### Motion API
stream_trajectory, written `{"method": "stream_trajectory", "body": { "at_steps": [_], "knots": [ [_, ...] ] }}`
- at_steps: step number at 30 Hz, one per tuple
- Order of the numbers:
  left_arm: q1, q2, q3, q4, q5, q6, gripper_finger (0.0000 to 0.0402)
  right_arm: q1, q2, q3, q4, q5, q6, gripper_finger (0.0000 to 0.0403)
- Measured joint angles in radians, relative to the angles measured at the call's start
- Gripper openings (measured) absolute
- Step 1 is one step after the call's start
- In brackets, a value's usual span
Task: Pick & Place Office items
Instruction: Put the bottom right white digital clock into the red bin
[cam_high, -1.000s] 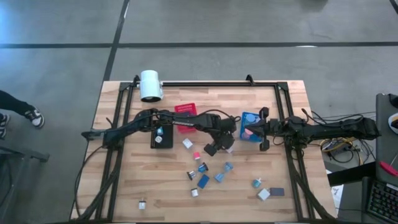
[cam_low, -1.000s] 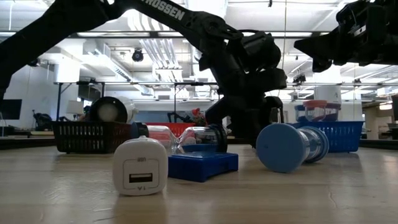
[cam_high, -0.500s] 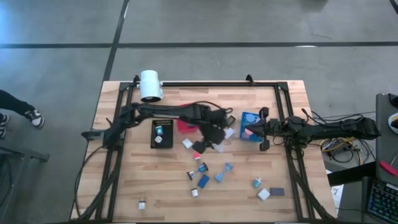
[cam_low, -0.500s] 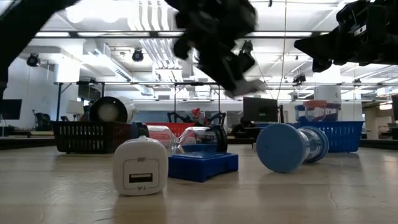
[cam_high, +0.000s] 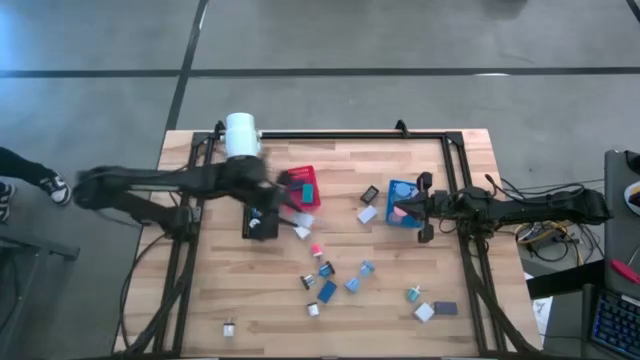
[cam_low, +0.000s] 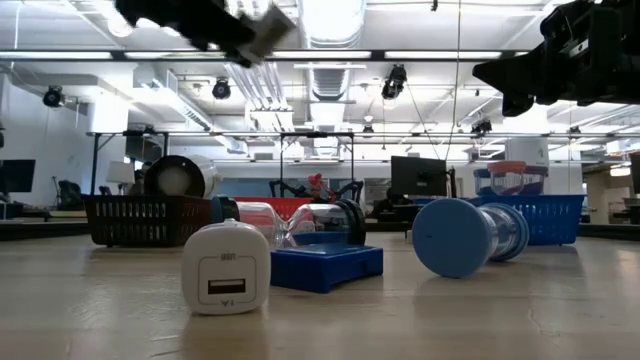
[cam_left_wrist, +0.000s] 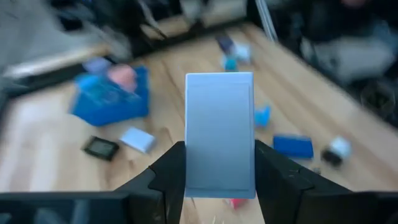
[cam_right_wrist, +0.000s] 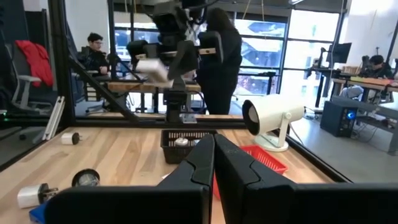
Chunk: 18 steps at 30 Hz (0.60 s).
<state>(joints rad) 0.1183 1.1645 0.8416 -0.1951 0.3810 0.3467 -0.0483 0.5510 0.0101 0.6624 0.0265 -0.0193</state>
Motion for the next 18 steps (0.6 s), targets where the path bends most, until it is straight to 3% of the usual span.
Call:
{"method": "stream_trajectory", "body": {
  "at_steps": [4,7,12,18],
  "knots": [
    [0.006,-0.271,-0.227,0.198,-0.111,-0.176,0.0152,0.000,0.000,0.000,0.002,0.000,0.013,0.0008],
    [0.007,-0.441,-0.354,0.258,-0.207,-0.271,0.0152,0.000,0.000,0.000,0.002,0.000,0.024,0.0008],
    [0.007,-0.689,-0.502,0.265,-0.243,-0.293,0.0152,0.000,0.000,0.000,0.002,0.000,0.020,0.0008],
    [0.008,-0.875,-0.617,0.265,-0.300,-0.333,0.0152,0.000,-0.001,0.000,0.008,0.000,0.003,0.0008]
  ]
}}
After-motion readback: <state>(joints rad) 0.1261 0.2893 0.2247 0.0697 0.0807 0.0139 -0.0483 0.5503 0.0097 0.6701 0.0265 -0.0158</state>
